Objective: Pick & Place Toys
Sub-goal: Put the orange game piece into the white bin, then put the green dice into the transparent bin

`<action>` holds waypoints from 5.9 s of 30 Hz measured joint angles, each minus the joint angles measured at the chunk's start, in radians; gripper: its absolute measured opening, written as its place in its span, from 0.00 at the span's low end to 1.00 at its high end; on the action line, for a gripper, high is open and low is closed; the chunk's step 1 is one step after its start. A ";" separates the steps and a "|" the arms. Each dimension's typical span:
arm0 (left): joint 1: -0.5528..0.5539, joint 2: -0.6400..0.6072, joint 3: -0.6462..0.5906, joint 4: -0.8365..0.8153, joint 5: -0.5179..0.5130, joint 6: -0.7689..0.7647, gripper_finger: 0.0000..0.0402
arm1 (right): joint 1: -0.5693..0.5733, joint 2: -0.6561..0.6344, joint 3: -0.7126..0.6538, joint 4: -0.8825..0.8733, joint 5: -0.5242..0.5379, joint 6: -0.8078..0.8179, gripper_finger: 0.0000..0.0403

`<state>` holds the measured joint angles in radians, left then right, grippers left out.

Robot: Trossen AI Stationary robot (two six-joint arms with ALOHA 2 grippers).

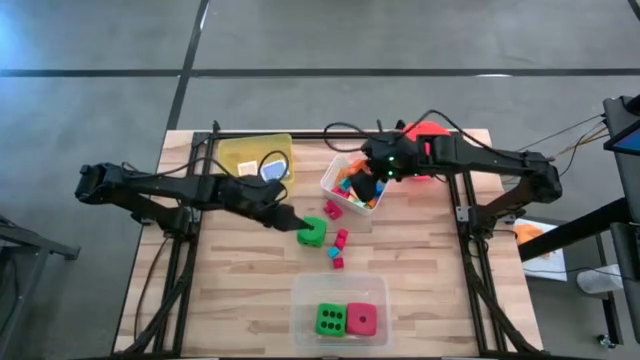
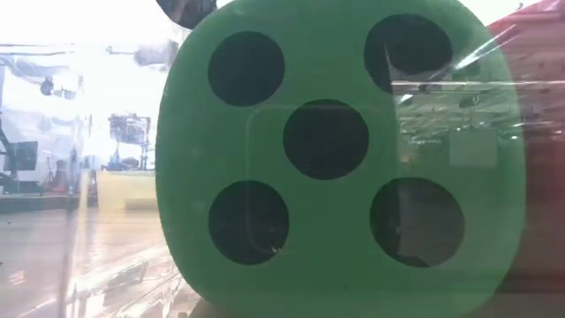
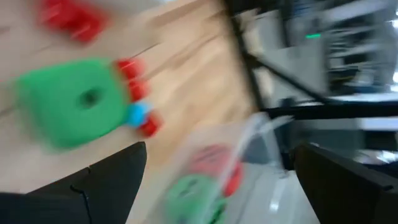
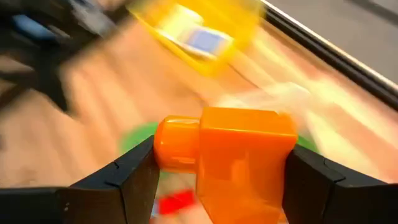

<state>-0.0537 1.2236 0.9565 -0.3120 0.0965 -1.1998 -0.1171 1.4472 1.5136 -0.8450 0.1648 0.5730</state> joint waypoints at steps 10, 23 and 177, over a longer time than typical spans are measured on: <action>-0.032 0.000 0.000 -0.226 -0.053 -0.092 0.98 | -0.109 0.081 -0.233 0.031 0.019 -0.120 0.63; -0.032 0.001 0.000 -0.224 -0.070 -0.111 0.98 | -0.119 0.164 -0.377 0.266 -0.038 -0.171 0.63; -0.204 0.016 0.107 0.043 -0.135 0.231 0.17 | 0.172 -0.183 -0.280 0.125 0.072 0.177 0.92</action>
<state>-0.2582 1.2400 1.0640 -0.2691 -0.0389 -0.9689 0.0551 1.2640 1.2339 -0.7197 0.2369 0.7503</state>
